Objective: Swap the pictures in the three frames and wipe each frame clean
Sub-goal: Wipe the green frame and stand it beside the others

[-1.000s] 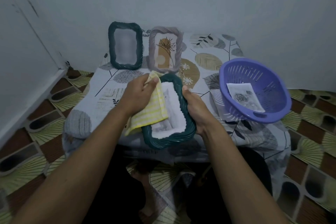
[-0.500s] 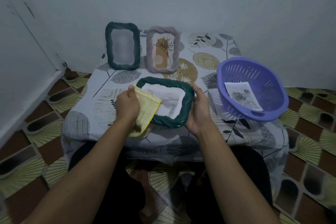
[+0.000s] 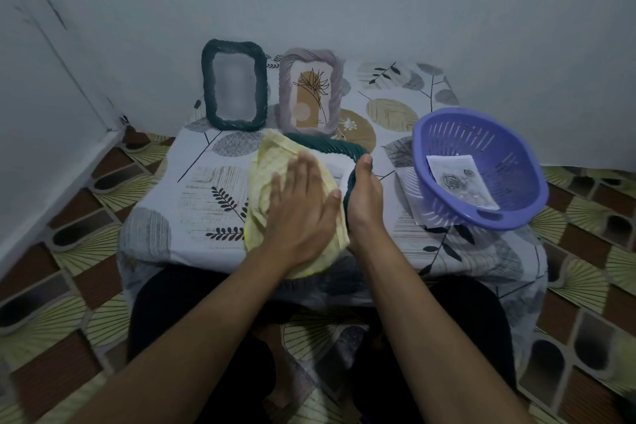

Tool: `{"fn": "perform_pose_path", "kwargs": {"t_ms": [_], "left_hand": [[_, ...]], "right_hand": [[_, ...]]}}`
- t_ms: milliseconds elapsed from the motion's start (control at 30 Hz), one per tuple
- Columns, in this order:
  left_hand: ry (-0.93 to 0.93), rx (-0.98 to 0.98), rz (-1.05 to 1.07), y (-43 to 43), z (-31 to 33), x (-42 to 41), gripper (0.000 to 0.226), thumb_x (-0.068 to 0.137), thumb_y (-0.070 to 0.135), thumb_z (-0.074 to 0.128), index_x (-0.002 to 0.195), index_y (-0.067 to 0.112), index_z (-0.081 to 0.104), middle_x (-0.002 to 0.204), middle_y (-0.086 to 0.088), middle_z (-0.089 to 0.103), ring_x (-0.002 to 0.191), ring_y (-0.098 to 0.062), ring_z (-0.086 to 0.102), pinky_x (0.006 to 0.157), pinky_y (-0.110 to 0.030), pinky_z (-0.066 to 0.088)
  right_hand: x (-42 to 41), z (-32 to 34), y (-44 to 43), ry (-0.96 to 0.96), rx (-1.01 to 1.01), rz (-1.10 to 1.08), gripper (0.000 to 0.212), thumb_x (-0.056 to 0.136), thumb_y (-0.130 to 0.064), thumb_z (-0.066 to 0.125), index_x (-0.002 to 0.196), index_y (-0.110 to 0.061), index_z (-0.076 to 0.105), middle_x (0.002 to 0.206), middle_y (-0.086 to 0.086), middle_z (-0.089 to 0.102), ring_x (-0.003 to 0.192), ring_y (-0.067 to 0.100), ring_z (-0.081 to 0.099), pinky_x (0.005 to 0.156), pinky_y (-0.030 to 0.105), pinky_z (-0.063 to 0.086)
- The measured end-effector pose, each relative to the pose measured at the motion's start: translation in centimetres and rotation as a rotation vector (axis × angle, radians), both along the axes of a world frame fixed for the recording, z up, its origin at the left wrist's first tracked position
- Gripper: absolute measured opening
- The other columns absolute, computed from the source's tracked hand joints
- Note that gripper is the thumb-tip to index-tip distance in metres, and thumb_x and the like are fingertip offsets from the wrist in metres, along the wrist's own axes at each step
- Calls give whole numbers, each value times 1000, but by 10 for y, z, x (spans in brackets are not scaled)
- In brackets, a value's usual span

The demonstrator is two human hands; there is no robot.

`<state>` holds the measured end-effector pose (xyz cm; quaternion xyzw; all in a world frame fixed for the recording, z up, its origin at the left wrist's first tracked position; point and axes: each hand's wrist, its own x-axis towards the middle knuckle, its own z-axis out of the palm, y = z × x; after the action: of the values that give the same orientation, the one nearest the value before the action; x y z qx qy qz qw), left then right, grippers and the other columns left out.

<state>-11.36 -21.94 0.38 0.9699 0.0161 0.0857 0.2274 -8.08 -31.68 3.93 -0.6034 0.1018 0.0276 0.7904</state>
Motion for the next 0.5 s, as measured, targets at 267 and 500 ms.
{"fn": "perform_pose_path", "kwargs": {"t_ms": [267,500], "left_hand": [[-35,-86,155,64,-2,29,66,101,59,4,155,30,-19,164,9,-19,152,-22,-14,120,-50,-7],[5,-318,220,52,-3,24,71,103,53,14,159,11,-3,167,-6,-1,154,-21,2,124,-37,4]], "right_hand": [[-14,3,-5,-17,87,112,42,106,-43,38,93,-9,58,63,0,63,56,16,61,51,25,49],[-15,3,-2,-26,90,44,41,105,-44,40,89,-13,61,81,5,69,82,26,66,78,44,53]]}}
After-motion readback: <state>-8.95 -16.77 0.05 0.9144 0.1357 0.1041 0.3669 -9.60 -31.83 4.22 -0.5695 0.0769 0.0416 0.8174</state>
